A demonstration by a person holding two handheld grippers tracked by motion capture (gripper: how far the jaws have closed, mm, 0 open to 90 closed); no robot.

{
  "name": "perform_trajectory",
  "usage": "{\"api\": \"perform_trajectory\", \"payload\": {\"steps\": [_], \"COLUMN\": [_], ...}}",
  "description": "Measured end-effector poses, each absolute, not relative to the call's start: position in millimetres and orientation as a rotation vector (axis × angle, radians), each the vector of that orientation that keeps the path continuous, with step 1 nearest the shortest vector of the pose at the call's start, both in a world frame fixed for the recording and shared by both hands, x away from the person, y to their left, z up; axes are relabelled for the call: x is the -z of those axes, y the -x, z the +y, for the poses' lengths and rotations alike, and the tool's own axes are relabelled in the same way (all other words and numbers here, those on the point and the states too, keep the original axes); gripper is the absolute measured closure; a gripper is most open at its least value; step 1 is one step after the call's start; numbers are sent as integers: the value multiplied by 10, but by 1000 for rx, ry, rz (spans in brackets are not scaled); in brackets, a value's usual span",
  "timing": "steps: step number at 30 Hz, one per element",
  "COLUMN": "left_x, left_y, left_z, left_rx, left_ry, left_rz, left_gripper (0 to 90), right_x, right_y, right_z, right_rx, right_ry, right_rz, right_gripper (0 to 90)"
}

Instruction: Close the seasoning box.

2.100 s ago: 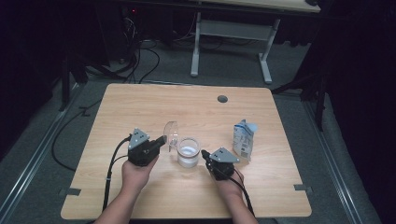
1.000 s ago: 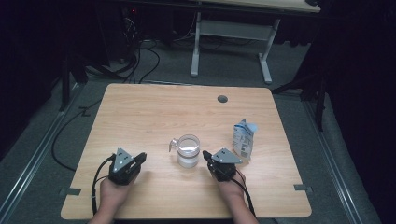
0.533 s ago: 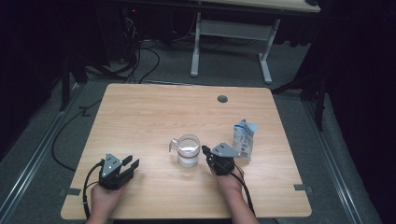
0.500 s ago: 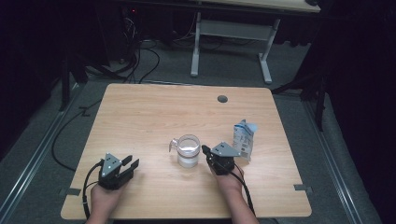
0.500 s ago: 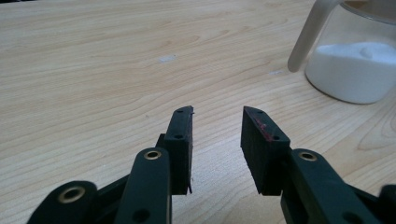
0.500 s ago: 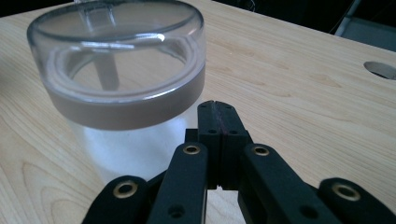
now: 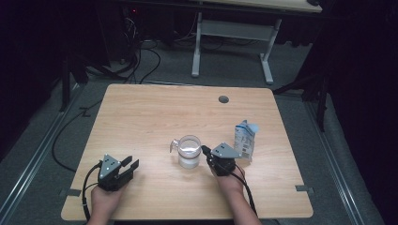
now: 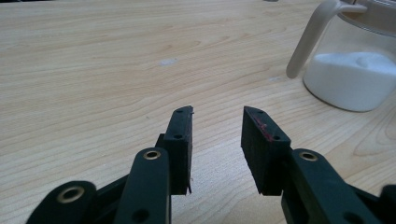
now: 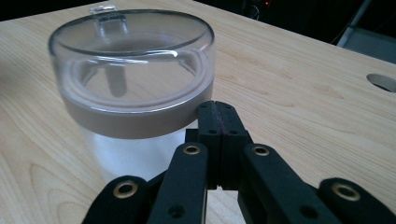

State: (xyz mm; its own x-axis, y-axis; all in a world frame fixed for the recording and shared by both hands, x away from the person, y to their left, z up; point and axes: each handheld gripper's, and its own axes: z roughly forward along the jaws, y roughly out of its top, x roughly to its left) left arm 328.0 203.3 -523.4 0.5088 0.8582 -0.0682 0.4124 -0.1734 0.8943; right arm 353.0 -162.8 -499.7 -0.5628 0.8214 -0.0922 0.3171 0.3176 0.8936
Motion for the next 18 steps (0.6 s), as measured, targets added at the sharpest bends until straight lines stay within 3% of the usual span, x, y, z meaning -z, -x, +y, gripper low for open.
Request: {"api": "perform_trajectory", "payload": {"steps": [13,18], "left_x": [5218,5224], "left_y": [-3270,-3281], "left_z": [2024,2051], "left_rx": [-571,-569], "left_ry": [-1783,-1781], "left_rz": [1051,1063], "left_gripper": [643,645], "right_x": [4974,4948], "right_y": [-3240,-3359], "right_z": [-1484,-1532], "right_rx": [-1227,-1224], "right_ry": [-897,-971], "right_rz": [2098,2046], "right_gripper": [900,900]}}
